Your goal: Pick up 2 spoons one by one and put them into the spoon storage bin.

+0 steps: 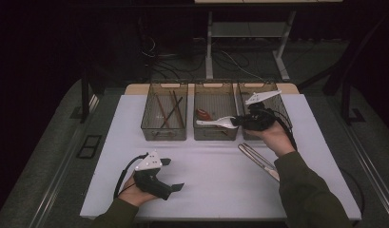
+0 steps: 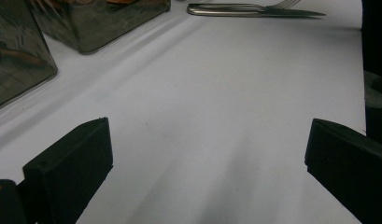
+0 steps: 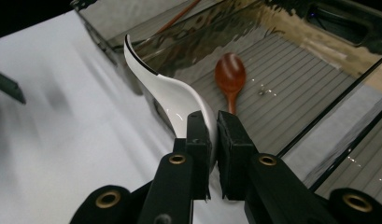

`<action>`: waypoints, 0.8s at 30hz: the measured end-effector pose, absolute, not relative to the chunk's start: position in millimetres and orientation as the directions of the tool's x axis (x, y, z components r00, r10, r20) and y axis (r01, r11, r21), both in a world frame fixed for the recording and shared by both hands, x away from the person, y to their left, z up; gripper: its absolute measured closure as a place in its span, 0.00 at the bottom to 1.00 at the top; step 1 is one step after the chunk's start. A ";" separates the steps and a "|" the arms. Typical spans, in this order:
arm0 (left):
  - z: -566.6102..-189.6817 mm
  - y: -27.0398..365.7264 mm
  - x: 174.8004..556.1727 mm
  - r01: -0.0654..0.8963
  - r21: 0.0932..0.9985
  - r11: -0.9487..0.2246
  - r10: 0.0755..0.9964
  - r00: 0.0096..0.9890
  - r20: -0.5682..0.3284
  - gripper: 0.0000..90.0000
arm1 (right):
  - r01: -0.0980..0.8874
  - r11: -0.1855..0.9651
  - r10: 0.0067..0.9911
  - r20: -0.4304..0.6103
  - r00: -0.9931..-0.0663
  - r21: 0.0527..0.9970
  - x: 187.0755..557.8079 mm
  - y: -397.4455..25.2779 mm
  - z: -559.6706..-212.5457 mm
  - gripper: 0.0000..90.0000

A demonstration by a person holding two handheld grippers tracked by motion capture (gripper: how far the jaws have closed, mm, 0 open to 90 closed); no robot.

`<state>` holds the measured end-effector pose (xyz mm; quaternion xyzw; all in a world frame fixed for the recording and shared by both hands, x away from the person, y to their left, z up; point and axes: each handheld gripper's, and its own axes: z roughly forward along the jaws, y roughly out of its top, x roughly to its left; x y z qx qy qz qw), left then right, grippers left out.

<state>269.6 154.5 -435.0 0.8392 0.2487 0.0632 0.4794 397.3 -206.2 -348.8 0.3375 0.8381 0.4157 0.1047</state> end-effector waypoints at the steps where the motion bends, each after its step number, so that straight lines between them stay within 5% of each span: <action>1: -435.1 154.4 269.5 0.357 0.837 -0.414 0.478 0.868 -0.134 0.00 | 0.479 0.426 0.659 0.099 -0.746 0.768 399.8 -205.9 -347.6 0.93; 17: -435.5 154.2 269.4 0.357 0.836 -0.416 0.472 0.871 -0.137 0.00 | 0.516 0.464 0.695 0.065 -0.716 0.719 426.4 -194.1 -371.1 0.92; 24: -435.5 154.6 269.4 0.357 0.838 -0.412 0.475 0.869 -0.137 0.00 | 0.526 0.429 0.693 0.105 -0.713 0.735 426.0 -192.7 -372.4 0.71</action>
